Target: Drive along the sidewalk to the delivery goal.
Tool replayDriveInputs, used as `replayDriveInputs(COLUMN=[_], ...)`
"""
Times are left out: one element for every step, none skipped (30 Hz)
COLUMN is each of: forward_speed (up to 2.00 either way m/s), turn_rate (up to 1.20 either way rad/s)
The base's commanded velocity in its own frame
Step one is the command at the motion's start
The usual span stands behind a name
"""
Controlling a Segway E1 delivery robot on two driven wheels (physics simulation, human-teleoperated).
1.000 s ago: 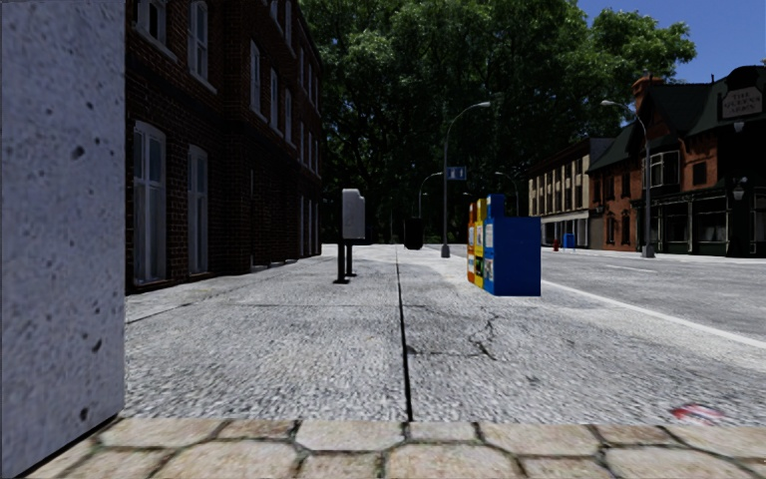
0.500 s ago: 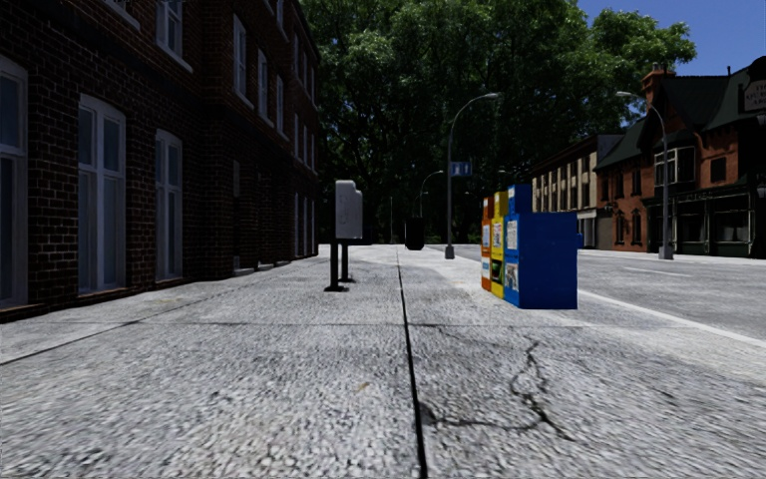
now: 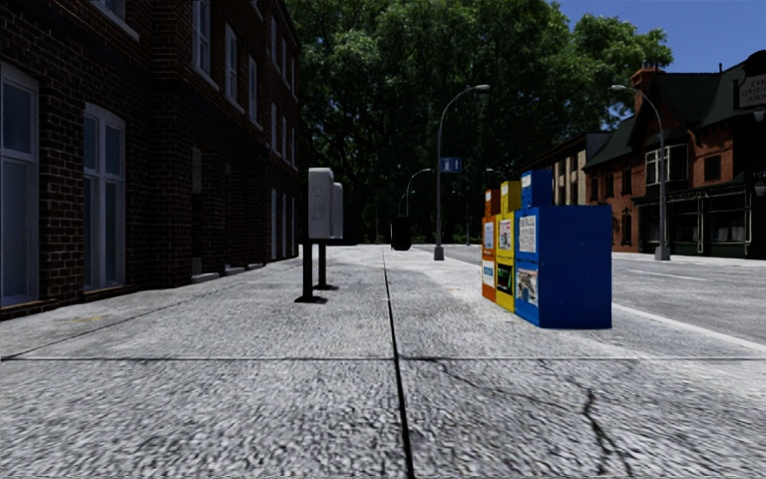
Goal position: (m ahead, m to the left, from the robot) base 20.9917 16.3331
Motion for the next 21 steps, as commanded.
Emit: replayDriveInputs(forward_speed=[2.0, 2.0, 2.0, 2.0, 2.0, 2.0, 2.0, 2.0, 2.0, 2.0, 2.0, 2.0, 2.0, 2.0, 2.0, 2.0, 2.0, 2.0, 2.0, 2.0, 2.0], turn_rate=[0.0, 0.0, 0.0, 0.0, 0.0, -0.69, -0.69, -1.2, -1.2, -1.19, 0.0, 0.0, 0.0, 0.0, 0.0, 0.0, 0.0, 0.0, 0.0, 0.0, 0.0])
